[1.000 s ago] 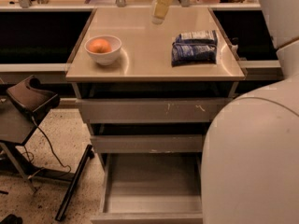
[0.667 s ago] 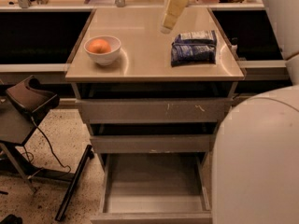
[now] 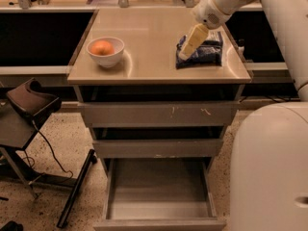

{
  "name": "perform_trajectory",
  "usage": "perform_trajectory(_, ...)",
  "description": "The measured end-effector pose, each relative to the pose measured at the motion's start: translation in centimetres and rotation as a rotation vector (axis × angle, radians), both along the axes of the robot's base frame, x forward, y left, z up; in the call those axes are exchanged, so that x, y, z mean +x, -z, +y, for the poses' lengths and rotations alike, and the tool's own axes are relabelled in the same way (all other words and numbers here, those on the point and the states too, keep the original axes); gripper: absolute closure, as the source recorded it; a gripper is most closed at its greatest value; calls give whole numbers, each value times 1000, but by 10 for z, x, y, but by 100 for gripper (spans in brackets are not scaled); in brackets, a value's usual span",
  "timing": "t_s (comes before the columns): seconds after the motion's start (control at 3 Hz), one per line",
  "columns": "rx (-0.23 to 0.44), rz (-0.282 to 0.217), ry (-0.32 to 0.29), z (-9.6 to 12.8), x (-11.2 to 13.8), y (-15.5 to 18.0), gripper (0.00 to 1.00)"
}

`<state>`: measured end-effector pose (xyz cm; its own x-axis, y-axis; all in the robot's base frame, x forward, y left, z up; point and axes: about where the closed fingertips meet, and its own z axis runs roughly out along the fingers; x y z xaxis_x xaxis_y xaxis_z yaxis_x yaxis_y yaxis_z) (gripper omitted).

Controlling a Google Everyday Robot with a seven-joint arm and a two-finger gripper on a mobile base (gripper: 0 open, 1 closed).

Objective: Place blue chip bag into bottom drawer

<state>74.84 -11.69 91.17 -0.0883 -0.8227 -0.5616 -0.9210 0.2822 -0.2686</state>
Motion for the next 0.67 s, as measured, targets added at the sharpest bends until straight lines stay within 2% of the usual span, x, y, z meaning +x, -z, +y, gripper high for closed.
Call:
perform_trajectory(0.33,-1,40,33,-13,17,31,0)
perform_trajectory(0.67,-58,75,74,-22,34,50,0)
